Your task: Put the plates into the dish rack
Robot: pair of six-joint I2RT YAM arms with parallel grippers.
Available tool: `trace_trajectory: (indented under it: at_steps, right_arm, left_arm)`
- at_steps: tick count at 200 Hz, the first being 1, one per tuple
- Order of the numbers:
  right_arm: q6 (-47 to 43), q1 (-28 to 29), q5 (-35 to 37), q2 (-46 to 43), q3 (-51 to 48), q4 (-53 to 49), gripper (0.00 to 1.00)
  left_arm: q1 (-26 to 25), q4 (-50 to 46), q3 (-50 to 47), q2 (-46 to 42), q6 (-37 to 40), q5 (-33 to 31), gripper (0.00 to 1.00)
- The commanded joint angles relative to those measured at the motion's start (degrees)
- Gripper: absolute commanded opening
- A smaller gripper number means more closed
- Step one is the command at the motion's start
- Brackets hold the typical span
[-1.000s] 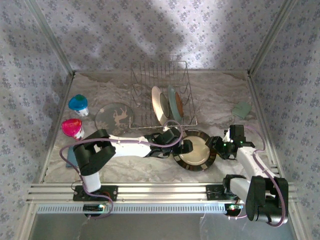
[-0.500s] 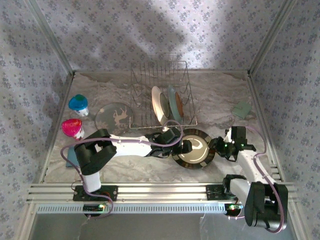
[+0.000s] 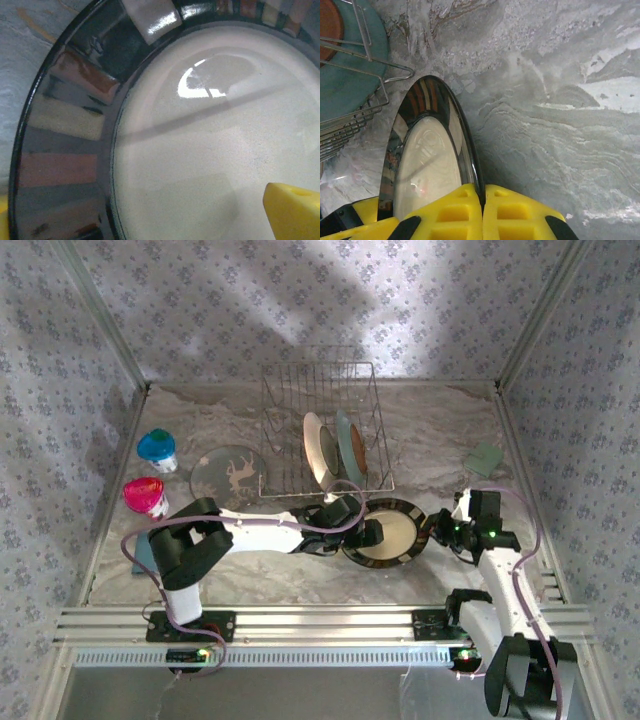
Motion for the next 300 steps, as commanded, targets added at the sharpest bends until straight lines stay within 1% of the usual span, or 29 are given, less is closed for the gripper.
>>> trace_trajectory:
  at_steps: [1, 40, 109, 120, 126, 136, 202, 216, 244, 275, 300]
  right_arm:
    - [1.4, 0.5, -5.7, -1.1, 2.4, -3.1, 0.0]
    - [1.8, 0.4, -6.9, -2.1, 4.0, -4.2, 0.0]
    - [2.0, 0.4, -8.8, -1.6, 3.3, -2.5, 0.0]
    - [1.4, 0.3, -8.8, -1.2, 2.7, -2.3, 0.0]
    - [1.2, 0.4, -8.7, -0.9, 2.3, -2.0, 0.03]
    - [1.2, 0.3, -8.6, -0.5, 1.3, -1.0, 0.04]
    - [1.7, 0.4, -6.7, 0.4, -5.2, 6.4, 0.03]
    - [1.6, 0.5, -6.4, 0.3, -6.0, 7.3, 0.07]
    - [1.3, 0.4, -5.4, 0.8, -7.5, 8.6, 0.1]
    - [1.7, 0.4, -5.4, 2.2, -9.0, 10.4, 0.16]
    - [1.7, 0.4, -5.0, 3.8, -9.4, 11.3, 0.18]
  left_arm:
    - [-1.3, 3.9, 2.5, -0.4, 0.8, 3.4, 0.99]
    - [-1.3, 3.5, 1.9, -1.3, 1.1, 2.8, 0.99]
    - [-1.3, 3.8, 2.2, -1.3, 1.1, 2.7, 0.99]
    - [-1.3, 3.7, 2.6, -1.2, 1.2, 2.8, 0.99]
    - [-1.2, 3.8, 2.8, -1.1, 1.3, 2.9, 0.99]
    - [-1.3, 3.8, 3.2, -0.9, 1.3, 2.9, 0.99]
    - [-1.3, 4.4, 4.6, -0.7, 0.6, 3.2, 0.99]
    - [-1.3, 4.6, 4.8, -0.8, 0.5, 3.3, 0.99]
    - [-1.3, 4.6, 4.8, -0.8, 0.4, 3.3, 0.99]
    - [-1.3, 4.9, 4.6, -0.6, 0.1, 3.5, 0.99]
    - [-1.3, 5.0, 4.4, -0.5, -0.1, 3.6, 0.99]
